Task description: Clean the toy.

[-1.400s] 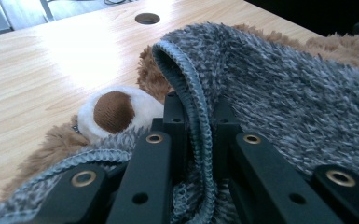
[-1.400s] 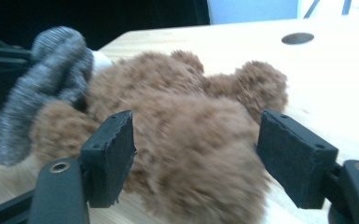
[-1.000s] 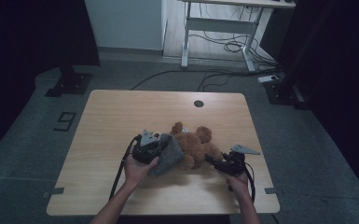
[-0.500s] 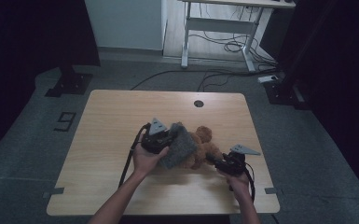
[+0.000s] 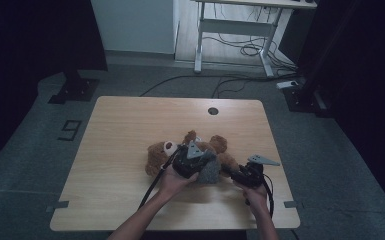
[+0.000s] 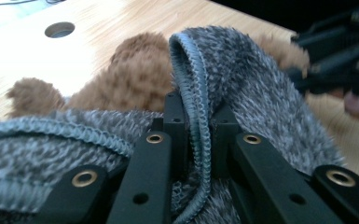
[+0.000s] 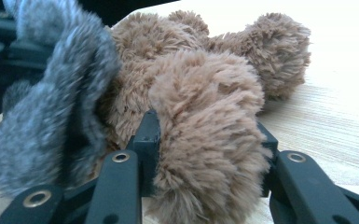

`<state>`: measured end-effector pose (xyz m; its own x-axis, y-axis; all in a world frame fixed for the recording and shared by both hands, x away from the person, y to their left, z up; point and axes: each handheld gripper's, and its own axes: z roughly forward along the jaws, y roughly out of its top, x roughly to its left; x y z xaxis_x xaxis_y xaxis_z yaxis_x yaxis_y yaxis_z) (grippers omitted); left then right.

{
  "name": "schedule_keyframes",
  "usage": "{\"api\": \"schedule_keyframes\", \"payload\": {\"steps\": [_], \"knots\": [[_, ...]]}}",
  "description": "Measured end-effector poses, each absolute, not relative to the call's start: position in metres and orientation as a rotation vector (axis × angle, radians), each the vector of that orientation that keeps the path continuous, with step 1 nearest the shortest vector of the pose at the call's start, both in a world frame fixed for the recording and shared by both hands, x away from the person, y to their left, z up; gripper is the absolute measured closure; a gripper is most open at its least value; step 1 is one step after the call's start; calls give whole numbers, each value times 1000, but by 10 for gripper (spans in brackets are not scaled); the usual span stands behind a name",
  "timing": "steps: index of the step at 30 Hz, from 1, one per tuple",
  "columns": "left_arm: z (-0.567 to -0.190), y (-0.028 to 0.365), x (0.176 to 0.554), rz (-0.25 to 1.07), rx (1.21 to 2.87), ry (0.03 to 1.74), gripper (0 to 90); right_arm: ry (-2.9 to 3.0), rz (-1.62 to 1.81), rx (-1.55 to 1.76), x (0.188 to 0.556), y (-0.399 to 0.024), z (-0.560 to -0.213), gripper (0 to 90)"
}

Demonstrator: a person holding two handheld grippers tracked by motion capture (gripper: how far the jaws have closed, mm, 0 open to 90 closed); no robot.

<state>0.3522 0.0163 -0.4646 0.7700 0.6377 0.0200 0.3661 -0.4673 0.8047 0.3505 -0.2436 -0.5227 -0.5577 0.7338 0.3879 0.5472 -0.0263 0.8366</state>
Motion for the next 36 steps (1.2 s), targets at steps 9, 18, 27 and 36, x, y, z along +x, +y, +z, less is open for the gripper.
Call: {"api": "schedule_keyframes", "payload": {"steps": [9,18,27,36], "knots": [[-487,45,337,358,2132,789,807,2066,1657,1409,352,-246,-523,591],[-483,49,329,387,2103,783,804,2071,1668,1400,353,-246,-524,590],[-443,9,340,446,2057,704,804,2067,1672,1373,351,-245,-522,595],[-462,-24,359,461,2133,720,803,2066,1657,1368,351,-245,-522,599]]}}
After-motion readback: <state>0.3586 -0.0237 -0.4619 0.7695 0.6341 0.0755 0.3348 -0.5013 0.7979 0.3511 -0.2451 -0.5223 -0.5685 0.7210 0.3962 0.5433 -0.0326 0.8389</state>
